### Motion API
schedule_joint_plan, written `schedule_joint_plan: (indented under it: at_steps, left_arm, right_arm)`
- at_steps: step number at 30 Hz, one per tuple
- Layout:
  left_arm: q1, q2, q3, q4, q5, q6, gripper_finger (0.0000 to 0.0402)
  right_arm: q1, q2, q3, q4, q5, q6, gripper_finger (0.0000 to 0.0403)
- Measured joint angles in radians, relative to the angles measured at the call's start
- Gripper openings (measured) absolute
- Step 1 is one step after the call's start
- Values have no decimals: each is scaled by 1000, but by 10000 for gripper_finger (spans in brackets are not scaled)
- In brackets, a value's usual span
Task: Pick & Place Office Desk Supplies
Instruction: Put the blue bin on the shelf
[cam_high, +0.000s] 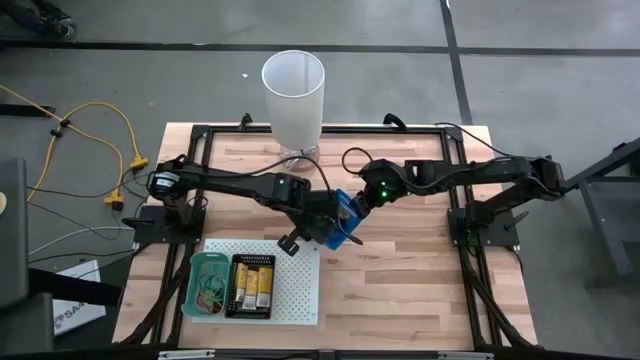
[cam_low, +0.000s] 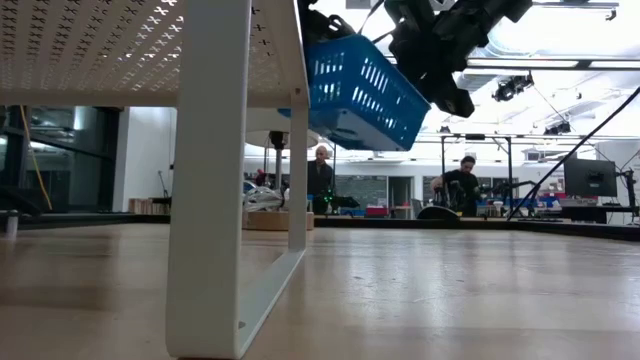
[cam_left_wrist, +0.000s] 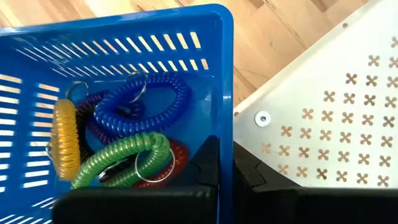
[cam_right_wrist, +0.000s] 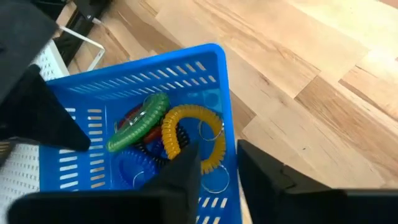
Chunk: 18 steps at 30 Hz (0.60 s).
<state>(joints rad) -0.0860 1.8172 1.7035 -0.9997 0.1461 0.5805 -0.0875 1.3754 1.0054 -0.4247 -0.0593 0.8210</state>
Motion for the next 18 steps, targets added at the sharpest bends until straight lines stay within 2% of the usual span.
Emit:
schedule_joint_plan:
  at_steps: [7,18]
  left_arm:
    - [1,0,0,8,-2,-5,0]
    - [1,0,0,11,-4,-5,0]
  right_arm:
    - [0,0,0,2,3,22,126]
    - [0,2,0,13,29,19,130]
